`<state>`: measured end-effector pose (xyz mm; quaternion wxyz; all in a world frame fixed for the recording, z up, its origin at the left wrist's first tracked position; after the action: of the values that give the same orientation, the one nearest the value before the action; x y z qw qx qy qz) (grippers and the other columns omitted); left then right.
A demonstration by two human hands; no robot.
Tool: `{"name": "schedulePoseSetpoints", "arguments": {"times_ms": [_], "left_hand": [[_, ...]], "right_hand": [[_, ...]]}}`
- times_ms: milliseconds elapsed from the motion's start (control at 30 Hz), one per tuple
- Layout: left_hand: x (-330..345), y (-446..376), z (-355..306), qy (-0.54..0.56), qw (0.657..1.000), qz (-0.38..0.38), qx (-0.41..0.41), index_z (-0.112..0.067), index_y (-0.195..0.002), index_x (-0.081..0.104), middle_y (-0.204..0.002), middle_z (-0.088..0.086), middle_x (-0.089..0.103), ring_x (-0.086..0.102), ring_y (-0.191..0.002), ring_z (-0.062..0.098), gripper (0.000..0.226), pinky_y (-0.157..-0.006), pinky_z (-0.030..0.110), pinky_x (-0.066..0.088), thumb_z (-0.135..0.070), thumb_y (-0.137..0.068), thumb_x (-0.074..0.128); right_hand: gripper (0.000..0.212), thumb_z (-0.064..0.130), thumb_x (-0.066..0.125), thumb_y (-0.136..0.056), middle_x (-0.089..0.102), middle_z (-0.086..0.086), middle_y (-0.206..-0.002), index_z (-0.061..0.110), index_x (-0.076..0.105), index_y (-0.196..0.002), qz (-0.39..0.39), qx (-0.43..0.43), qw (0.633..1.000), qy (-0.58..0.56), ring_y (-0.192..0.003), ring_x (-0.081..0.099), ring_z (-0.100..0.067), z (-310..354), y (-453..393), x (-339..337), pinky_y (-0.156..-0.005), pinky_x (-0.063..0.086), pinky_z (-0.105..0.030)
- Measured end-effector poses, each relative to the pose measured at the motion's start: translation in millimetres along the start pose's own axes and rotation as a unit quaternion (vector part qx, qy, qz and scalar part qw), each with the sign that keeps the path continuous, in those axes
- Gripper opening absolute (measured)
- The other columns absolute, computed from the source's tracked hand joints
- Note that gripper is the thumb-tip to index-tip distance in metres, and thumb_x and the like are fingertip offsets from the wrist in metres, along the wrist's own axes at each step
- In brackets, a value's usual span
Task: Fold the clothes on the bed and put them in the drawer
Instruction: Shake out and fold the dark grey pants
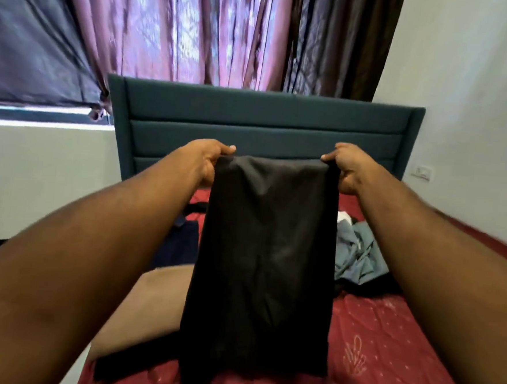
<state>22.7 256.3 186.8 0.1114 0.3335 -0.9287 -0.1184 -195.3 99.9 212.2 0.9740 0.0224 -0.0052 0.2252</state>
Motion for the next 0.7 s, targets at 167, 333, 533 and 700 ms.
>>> {"name": "schedulePoseSetpoints", "arguments": {"times_ms": [167, 333, 533, 700], "left_hand": [[3.5, -1.9, -60.6, -0.049, 0.992, -0.084, 0.083, -0.012, -0.094, 0.062, -0.088, 0.01, 0.067, 0.06, -0.068, 0.022, 0.01, -0.063, 0.037, 0.05, -0.002, -0.092, 0.059], [25.7, 1.1, -186.3, -0.123, 0.916, -0.09, 0.372, -0.015, -0.146, 0.042, -0.137, 0.01, 0.052, 0.057, -0.112, 0.019, 0.066, -0.087, 0.017, 0.045, 0.011, -0.088, 0.059], [31.5, 14.4, -231.8, -0.049, 0.906, -0.038, 0.418, -0.016, -0.144, 0.046, -0.112, 0.005, 0.064, 0.061, -0.087, 0.004, 0.064, -0.068, 0.009, 0.05, 0.012, -0.088, 0.06], [18.3, 30.9, -120.1, -0.048, 0.912, -0.045, 0.405, -0.017, -0.127, 0.063, -0.115, 0.0, 0.067, 0.063, -0.101, 0.003, 0.05, -0.072, 0.005, 0.049, 0.007, -0.084, 0.066]], "right_hand": [[0.033, -0.008, 0.054, -0.088, 0.057, -0.011, -0.097, 0.006, 0.061, -0.116, -0.052, -0.076, 0.993, 0.076, -0.086, 0.056, -0.022, 58.6, -34.2, -0.4, -0.084, 0.05, -0.038], [0.039, -0.008, 0.043, -0.09, 0.06, -0.012, -0.109, 0.016, 0.059, -0.116, -0.108, -0.201, 0.974, -0.003, -0.092, 0.056, -0.023, 147.3, -61.8, 7.6, -0.07, 0.051, -0.03], [0.028, 0.003, 0.047, -0.096, 0.06, -0.004, -0.107, 0.017, 0.063, -0.114, -0.084, -0.244, 0.966, -0.035, -0.086, 0.055, -0.013, 183.1, -62.8, -6.6, -0.065, 0.048, -0.027], [0.024, 0.004, 0.055, -0.091, 0.065, -0.003, -0.091, 0.019, 0.07, -0.103, -0.088, -0.224, 0.971, 0.006, -0.07, 0.051, -0.014, 95.2, -28.6, -36.5, -0.053, 0.033, -0.023]]}}
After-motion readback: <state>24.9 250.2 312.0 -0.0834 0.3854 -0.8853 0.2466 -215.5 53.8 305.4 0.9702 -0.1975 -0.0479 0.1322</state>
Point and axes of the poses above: each hand's wrist, its own y-axis away from the middle knuckle, its own x-axis out of the palm, z = x × y, the point moved 7 cm from there along -y, towards the middle knuckle
